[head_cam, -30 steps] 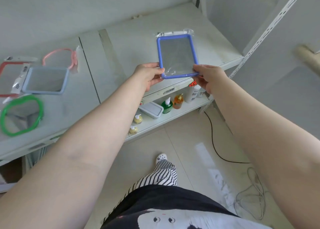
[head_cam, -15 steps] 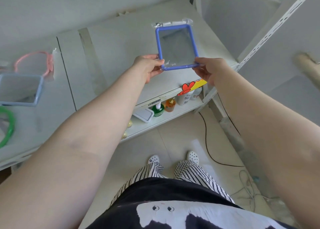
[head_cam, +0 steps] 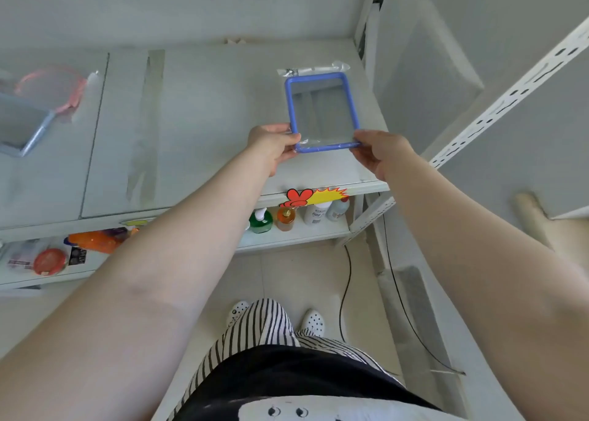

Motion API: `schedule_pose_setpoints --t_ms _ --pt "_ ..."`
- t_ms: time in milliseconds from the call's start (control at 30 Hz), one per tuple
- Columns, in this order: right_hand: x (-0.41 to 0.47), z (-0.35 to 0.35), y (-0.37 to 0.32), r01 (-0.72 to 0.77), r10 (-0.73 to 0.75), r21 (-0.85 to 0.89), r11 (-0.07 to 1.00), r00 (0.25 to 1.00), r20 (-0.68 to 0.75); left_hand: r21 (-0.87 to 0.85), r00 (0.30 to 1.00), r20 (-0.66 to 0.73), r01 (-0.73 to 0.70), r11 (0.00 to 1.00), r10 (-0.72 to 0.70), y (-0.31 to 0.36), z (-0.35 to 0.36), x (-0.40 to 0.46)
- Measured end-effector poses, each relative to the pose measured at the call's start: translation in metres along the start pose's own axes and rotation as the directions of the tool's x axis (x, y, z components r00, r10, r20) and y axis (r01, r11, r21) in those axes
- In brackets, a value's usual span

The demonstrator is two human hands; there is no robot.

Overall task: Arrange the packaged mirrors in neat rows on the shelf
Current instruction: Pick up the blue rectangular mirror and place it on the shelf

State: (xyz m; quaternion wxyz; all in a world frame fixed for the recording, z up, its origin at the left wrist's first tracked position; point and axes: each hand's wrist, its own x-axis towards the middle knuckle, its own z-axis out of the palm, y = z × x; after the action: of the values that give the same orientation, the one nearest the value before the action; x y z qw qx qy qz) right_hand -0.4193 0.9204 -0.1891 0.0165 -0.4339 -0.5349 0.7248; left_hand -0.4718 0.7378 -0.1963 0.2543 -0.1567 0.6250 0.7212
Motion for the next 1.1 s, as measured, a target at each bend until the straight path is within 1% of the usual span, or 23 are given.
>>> schedule_pose_setpoints --t_ms 167,367,467,567,633,767,900,1000,1100 --pt "0.021 0.004 -0.015 0.0 0.001 -0.018 1.0 0.999 0.044 -0.001 0.997 -0.067 -0.032 0.999 0.032 0.01 0.011 0.009" --pt "0.06 0.018 -0.045 0.011 -0.014 0.031 0.999 0.996 0.084 0.035 0.987 -0.13 -0.094 0.995 0.098 0.036 0.029 0.052" --pt "0.088 0.026 -0.057 0.053 -0.056 0.033 0.998 0.993 0.104 0.062 0.983 -0.126 -0.124 0.99 0.131 0.041 0.039 0.082" --pt "0.118 0.032 -0.059 0.103 -0.101 -0.023 0.994 0.992 0.08 0.07 0.981 -0.119 -0.147 0.987 0.155 0.04 0.047 0.114" --pt "0.139 0.035 -0.057 0.147 -0.145 -0.031 0.989 0.987 0.065 0.069 0.98 -0.114 -0.158 0.985 0.165 0.037 0.051 0.134" --pt "0.177 0.037 -0.048 0.207 -0.205 -0.032 0.978 0.977 0.057 0.067 0.982 -0.063 -0.176 0.982 0.18 0.027 0.056 0.169" --pt "0.21 0.041 -0.043 0.297 -0.289 -0.13 0.946 0.954 0.075 0.118 0.973 -0.073 -0.21 0.971 0.22 0.015 0.06 0.2" --pt "0.23 0.047 -0.043 0.368 -0.363 -0.269 0.89 0.929 0.071 0.21 0.95 -0.137 -0.25 0.945 0.282 0.008 0.061 0.224" --pt "0.243 0.052 -0.045 0.405 -0.412 -0.378 0.833 0.909 0.064 0.257 0.932 -0.184 -0.26 0.931 0.311 0.006 0.06 0.244"
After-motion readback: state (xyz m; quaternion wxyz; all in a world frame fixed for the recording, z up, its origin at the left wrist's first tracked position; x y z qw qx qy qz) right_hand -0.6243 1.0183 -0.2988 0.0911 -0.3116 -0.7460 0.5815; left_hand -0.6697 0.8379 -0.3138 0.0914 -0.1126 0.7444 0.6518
